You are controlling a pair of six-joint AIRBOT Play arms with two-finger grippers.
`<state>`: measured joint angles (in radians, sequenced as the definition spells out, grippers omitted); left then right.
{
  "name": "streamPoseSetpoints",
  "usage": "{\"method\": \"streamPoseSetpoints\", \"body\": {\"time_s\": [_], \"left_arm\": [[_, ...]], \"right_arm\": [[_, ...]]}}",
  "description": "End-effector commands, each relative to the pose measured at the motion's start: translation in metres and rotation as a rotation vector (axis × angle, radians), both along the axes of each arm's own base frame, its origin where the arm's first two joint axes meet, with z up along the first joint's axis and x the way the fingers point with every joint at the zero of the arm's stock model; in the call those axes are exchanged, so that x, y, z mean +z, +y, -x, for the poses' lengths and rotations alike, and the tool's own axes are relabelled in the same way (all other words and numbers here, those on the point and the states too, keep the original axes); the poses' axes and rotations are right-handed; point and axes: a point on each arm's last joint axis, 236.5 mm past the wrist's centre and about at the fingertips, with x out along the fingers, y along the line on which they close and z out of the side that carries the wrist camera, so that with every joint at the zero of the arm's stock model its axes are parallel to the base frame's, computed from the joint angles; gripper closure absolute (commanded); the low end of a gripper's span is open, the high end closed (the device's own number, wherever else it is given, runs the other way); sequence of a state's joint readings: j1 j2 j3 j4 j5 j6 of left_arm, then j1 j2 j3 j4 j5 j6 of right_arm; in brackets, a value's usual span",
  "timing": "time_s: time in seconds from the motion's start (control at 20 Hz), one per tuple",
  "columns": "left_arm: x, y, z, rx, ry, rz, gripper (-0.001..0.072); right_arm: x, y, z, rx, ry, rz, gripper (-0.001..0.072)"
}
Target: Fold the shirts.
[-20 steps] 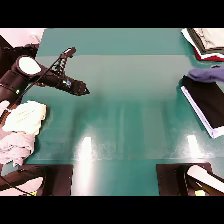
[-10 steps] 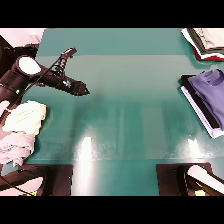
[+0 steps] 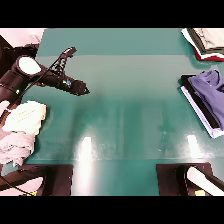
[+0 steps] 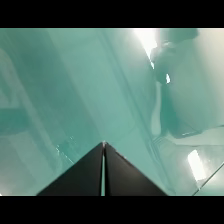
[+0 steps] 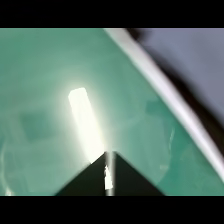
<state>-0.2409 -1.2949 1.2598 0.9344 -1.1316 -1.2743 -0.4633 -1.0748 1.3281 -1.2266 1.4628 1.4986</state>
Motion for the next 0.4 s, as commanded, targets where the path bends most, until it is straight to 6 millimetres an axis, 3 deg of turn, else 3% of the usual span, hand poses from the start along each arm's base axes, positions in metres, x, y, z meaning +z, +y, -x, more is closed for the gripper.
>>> {"method": "streamPoseSetpoints", "body": {"time_s": [0.0, 0.15, 0.35], "left_arm": [[0.000, 0.000, 0.000, 0.000, 0.002, 0.001, 0.0680], [0.000, 0.000, 0.000, 0.000, 0.002, 0.000, 0.0680], [0.000, 0.000, 0.000, 0.000, 0.002, 0.001, 0.0680]], "right_arm": [[0.005, 0.079, -0.013, 0.220, -0.030, -0.015, 0.0698], [0.006, 0.117, -0.020, 0.336, -0.063, 0.027, 0.0697], [0.003, 0.136, -0.017, 0.415, -0.056, 0.088, 0.0697]]}}
